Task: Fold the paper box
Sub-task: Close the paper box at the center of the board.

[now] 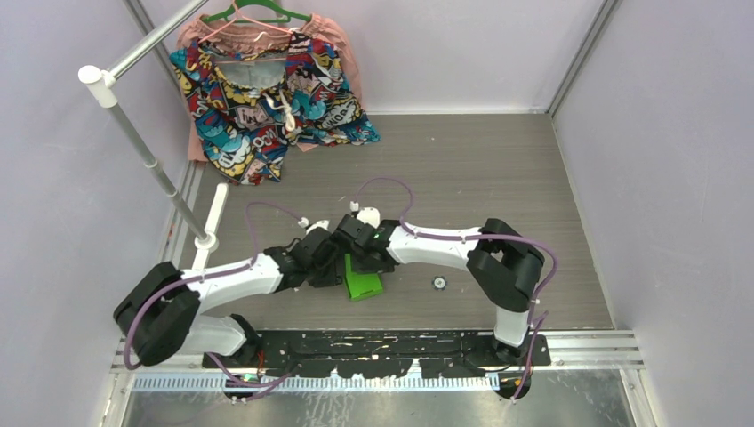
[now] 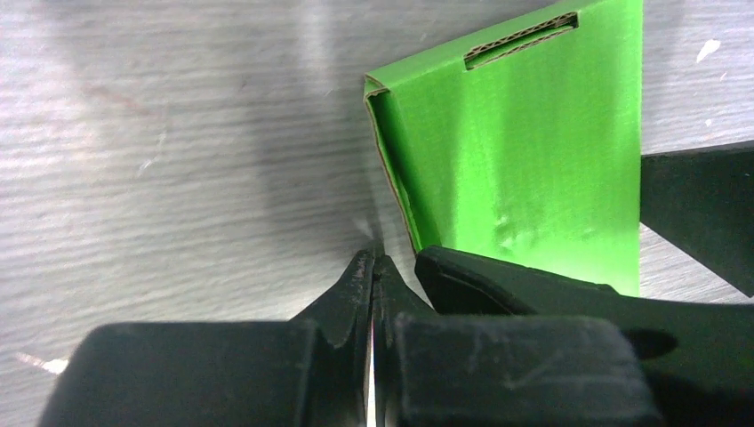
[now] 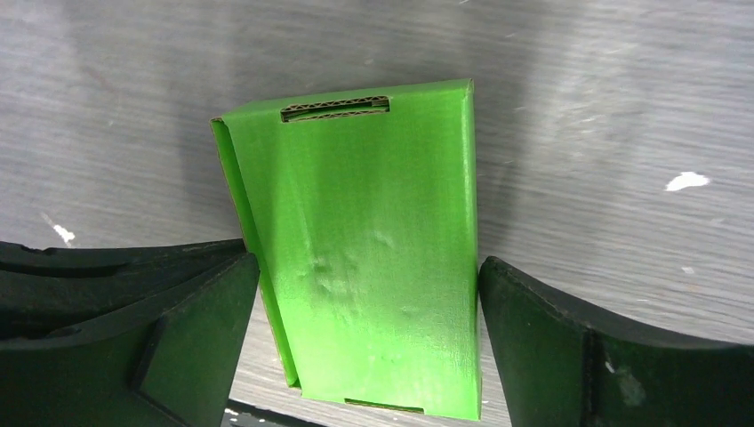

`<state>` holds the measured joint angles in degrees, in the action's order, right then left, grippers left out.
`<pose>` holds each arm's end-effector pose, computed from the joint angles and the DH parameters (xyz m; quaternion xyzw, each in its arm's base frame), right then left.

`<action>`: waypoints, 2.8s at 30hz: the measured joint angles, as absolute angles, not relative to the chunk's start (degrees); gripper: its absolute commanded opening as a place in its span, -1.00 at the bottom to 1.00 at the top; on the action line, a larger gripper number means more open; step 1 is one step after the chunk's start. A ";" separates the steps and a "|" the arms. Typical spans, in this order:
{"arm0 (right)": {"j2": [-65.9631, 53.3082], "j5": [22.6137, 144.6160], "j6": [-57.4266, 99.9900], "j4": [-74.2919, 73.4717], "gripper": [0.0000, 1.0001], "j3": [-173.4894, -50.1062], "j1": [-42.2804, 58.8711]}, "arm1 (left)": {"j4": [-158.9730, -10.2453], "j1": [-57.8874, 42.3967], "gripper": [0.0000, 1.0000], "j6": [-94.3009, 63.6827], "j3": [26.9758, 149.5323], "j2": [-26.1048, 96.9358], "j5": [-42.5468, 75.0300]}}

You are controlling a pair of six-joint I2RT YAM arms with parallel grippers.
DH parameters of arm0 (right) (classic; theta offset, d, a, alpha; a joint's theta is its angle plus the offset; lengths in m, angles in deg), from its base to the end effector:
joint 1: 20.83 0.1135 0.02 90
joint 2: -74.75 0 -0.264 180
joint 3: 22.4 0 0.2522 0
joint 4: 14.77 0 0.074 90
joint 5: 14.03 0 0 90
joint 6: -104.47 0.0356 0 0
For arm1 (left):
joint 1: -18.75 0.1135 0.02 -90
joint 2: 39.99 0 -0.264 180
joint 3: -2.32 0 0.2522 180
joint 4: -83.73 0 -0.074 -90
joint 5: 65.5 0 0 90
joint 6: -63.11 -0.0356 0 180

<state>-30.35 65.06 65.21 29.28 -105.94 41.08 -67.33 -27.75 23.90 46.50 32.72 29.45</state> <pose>0.1794 0.3218 0.1765 -0.0747 0.9703 0.1235 0.1939 0.1550 -0.1589 0.1528 -0.0480 0.9580 -0.1827 0.2160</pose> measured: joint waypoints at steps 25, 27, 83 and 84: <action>-11.94 65.95 65.12 31.83 0.99 -95.47 31.92 | -76.77 -27.46 -1.00 22.45 56.38 47.40 28.14; -12.05 65.36 65.36 34.54 0.99 -97.07 31.79 | -77.10 -27.29 -0.86 22.45 55.90 46.97 28.30; -25.03 64.79 75.87 41.04 -0.92 -97.33 30.85 | -67.54 -29.34 -1.00 21.40 66.65 53.50 28.10; -25.03 65.10 75.31 40.66 -0.91 -97.29 30.85 | -67.35 -29.32 -1.00 20.62 66.72 53.39 28.14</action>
